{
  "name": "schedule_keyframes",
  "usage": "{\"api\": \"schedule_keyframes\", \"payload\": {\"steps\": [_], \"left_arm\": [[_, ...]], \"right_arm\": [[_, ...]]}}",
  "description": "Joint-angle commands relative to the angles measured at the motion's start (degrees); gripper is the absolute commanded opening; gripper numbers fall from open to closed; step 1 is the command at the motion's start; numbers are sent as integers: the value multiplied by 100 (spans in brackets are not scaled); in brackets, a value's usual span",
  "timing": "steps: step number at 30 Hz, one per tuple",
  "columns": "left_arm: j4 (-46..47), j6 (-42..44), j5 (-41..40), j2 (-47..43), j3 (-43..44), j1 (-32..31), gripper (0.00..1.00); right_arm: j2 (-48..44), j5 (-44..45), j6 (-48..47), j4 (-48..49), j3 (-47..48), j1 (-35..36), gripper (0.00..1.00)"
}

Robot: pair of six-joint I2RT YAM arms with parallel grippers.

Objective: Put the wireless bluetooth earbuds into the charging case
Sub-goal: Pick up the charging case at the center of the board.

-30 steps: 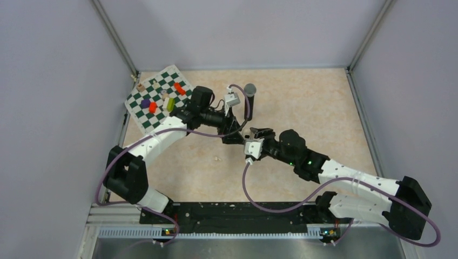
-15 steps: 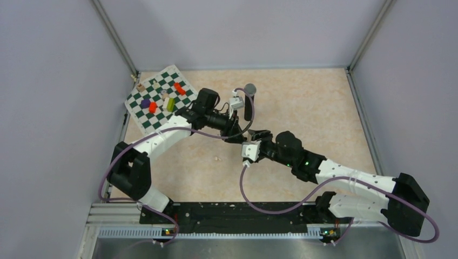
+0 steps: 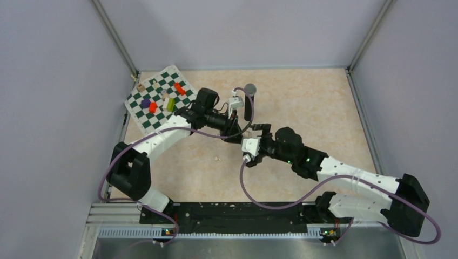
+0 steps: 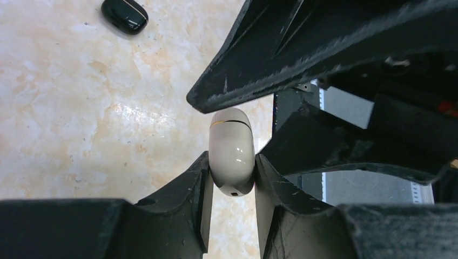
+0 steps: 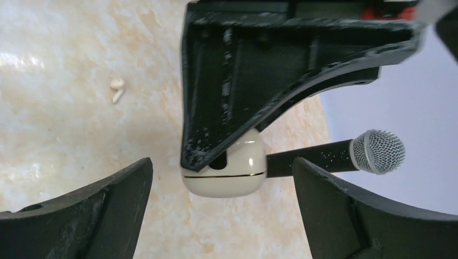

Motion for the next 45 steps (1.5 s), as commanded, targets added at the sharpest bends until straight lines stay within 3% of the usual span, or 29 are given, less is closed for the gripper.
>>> {"api": "schedule_keyframes", "payload": {"steps": [1,6,10,12,18,28,45], "left_arm": [[215,151,288,-448,-62,9,14],[529,159,416,-990,-404,82,12],[1038,-16,398,-1428,-746,178,6],[1930,-648,527,-1659,-1166,356,0],[5588,-2853,425,-2242,-2710,954,0],[8245,-4020,343,-2094,-3677,1011,0],[8283,-3920,500,-2050,-3854,964,0]], "right_arm": [[-305,-1274,988,-1003,1059,-554,99],[-468,-3075,2165,-1630,1846,-1546,99],[-197,-3358,2719,-1696,2253,-1745,99],[13,-3578,2870,-1704,2397,-1781,99],[622,-4419,3590,-1222,2506,-1794,97],[536,-4008,4969,741,1357,-1795,92],[845,-4017,5386,1323,1077,-1804,82]]}}
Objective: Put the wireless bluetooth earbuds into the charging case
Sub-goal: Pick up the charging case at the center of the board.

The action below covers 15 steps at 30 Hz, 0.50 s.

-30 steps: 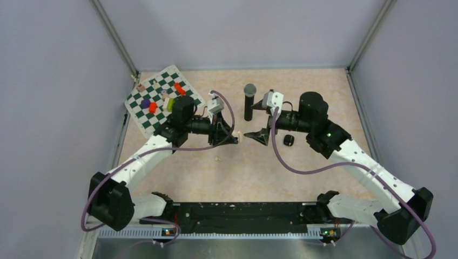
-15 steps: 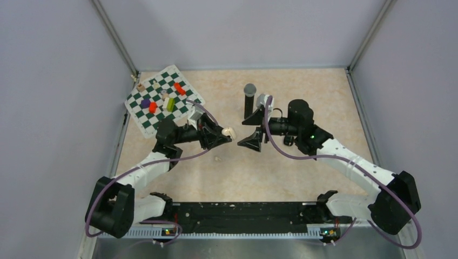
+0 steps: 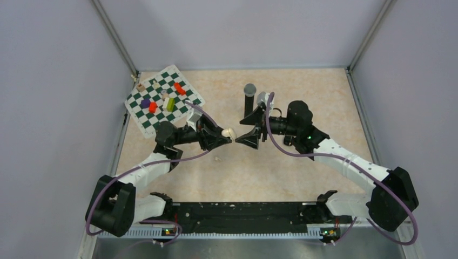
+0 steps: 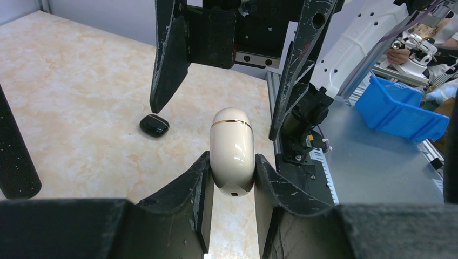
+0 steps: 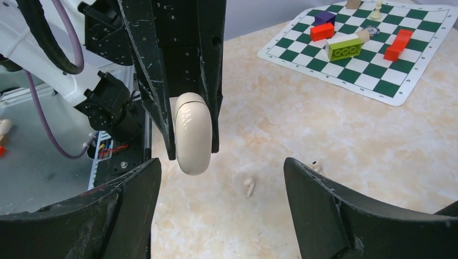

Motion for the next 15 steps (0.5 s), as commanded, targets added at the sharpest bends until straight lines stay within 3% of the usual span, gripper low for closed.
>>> {"api": "schedule_keyframes", "payload": {"steps": [1,9,15], "left_arm": [[359,10,74,20,-27,-26,0],[421,-68,67,31,-5,-30,0],[449,-80,133,24,-16,-38,0]], "right_arm": [[-4,-187,156,415,-13,-52,80],[257,-1008,526,775,-119,-43,61],[423,-1203,661,817,-86,-43,59]]}}
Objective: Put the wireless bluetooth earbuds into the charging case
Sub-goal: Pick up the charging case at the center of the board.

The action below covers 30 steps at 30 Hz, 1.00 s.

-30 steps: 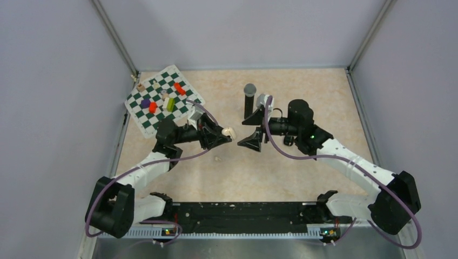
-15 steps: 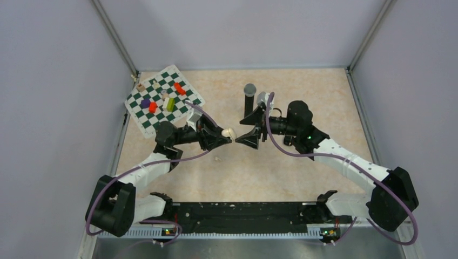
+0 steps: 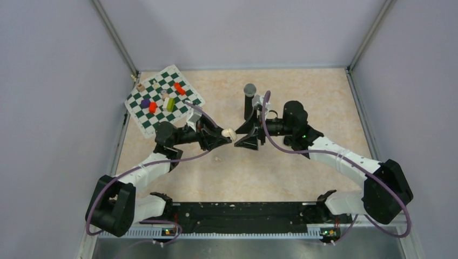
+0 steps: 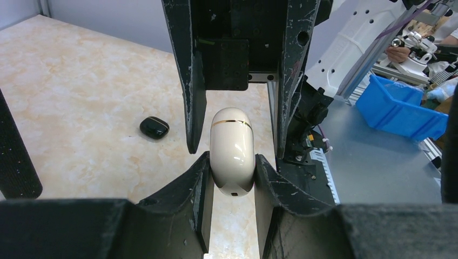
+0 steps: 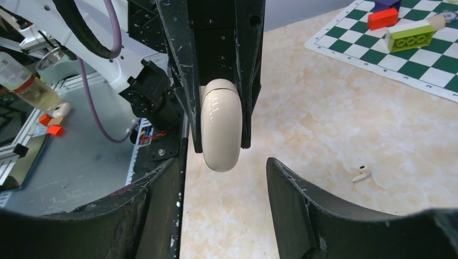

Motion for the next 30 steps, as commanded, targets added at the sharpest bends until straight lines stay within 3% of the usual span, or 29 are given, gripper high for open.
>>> {"api": "schedule_keyframes", "payload": {"steps": [1,13,20,23,27,30], "left_arm": [[367,-68,124,32,-6,-36,0],[230,73,331,107,35,-182,0],[230,25,251,151,90,-183,0],[143,23,199,148,106,-177,11],[-195,113,157,134,199,-179,38],[-477,178,169,120,270,-184,70]], "right_arm": [[78,-367,196,378,-9,-41,59],[99,-511,480,706,-71,-42,46],[122,-584,390,680,-73,-13,24],[123,-554,290,584,-41,9,17],[81,-567,160,368,52,10,10],[5,-539,18,156,114,11,8]]}}
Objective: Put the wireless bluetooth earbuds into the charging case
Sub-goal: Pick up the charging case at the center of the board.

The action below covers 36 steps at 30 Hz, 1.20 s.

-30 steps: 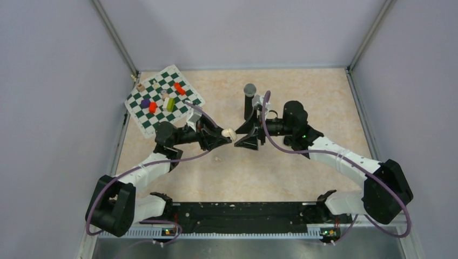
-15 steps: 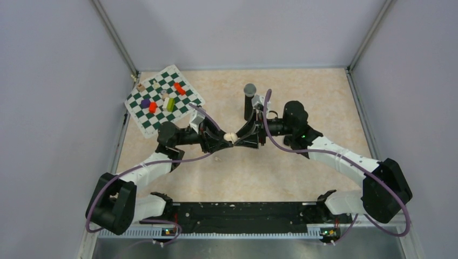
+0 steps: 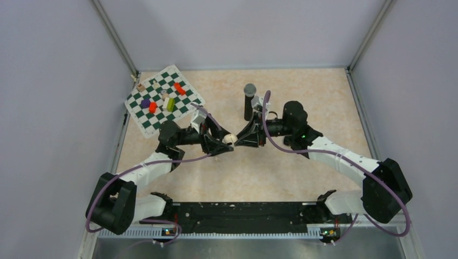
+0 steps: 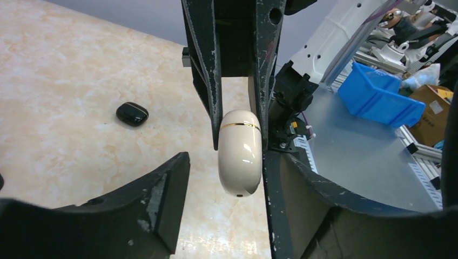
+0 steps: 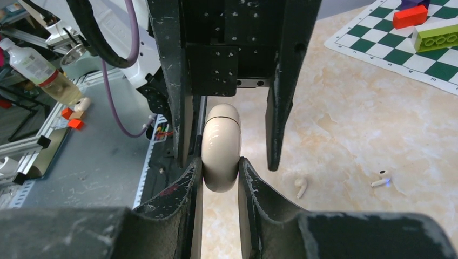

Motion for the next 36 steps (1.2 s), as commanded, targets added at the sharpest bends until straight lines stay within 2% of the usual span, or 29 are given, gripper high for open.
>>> {"api": "schedule_keyframes", "payload": {"steps": [1,4,7,9,11,12,19,29,33,36], "left_arm": [[-402,191,-9,-2,300,-19,75],[-962,586,346,-62,448,-15,88],[-1945,1428,837,-155,680,-21,97],[-3417,2454,1085,-229,995,-17,99],[-4989,4071,1248,-248,1320,-28,99],[-5525,4525,1300,-241,1429,-24,99],[-5688,4480,1021,-91,1560,-47,96],[-5693,4174,678,235,1747,-183,80],[-5689,4153,655,354,1785,-241,66],[-5874,4192,635,375,1785,-276,63]], "right_arm": [[-127,-119,-348,-173,173,8,8],[-237,-33,-639,-494,253,12,7],[-346,89,-929,-799,293,12,7],[-395,167,-1100,-975,308,6,6],[-394,165,-1205,-1134,342,-1,6],[-387,136,-1239,-1198,360,1,6],[-216,-56,-1608,-1697,509,3,5],[-77,-41,-1788,-1833,491,14,5],[94,-79,-1900,-2040,600,73,5],[128,-49,-1972,-2113,628,123,5]]}}
